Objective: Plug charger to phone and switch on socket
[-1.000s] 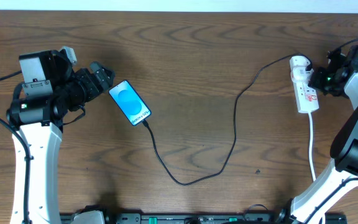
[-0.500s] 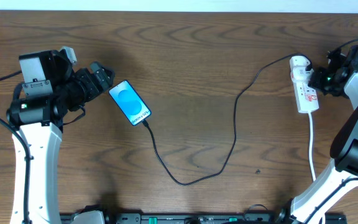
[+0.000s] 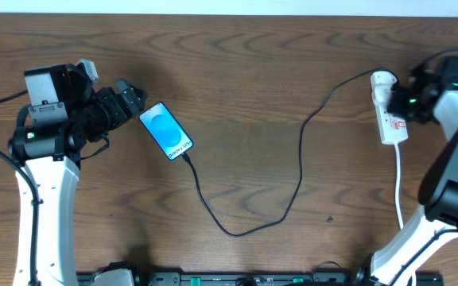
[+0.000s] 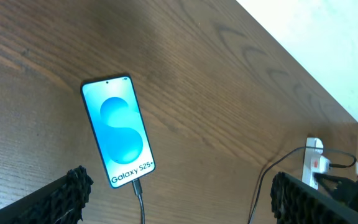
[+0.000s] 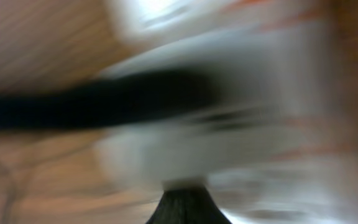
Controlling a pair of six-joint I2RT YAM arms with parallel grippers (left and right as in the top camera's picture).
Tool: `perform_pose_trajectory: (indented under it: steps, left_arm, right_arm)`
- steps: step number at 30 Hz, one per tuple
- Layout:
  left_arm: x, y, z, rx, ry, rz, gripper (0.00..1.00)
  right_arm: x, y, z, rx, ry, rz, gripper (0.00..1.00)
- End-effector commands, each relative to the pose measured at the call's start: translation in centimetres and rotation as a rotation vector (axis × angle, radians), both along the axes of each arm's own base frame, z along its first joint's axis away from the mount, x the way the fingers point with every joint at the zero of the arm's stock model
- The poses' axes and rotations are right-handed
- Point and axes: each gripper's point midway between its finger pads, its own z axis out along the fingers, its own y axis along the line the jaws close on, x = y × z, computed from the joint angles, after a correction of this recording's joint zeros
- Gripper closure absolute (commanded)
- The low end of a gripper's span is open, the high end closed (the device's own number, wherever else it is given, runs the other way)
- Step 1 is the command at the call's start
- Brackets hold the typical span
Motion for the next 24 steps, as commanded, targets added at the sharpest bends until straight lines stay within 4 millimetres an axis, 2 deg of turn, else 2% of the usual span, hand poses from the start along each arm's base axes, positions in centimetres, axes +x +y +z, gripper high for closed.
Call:
perform_pose_trajectory:
  steps: [1, 4, 11, 16, 20, 24]
  left_arm:
    - [-0.1, -0.3, 0.2, -0.003, -0.006, -0.017, 0.06]
    - [-0.1, -0.3, 0.2, -0.003, -0.006, -0.017, 0.06]
    - [-0.1, -0.3, 0.2, -0.003, -0.006, -0.017, 0.06]
    - [-0.1, -0.3, 0.2, -0.003, -0.006, -0.017, 0.06]
    - [-0.1, -0.3, 0.2, -0.003, -0.006, -0.017, 0.06]
    - [-0.1, -0.3, 0.2, -0.003, -0.006, -0.017, 0.06]
  right_arm:
    - [-1.2, 10.6, -3.2, 0.257, 0.064, 0.2, 0.99]
    - [-1.2, 10.3, -3.3, 0.247, 0.074, 0.183, 0.99]
    - [-1.2, 7.5, -4.4, 0.132, 0.117, 0.071, 0.99]
    - [-1.1, 6.4, -4.2, 0.124, 0.112, 0.045, 0.99]
    - [-1.3, 5.6, -2.8, 0.121, 0.1, 0.028, 0.99]
    - [-1.7, 4.4, 0.5, 0.102, 0.065, 0.001, 0.91]
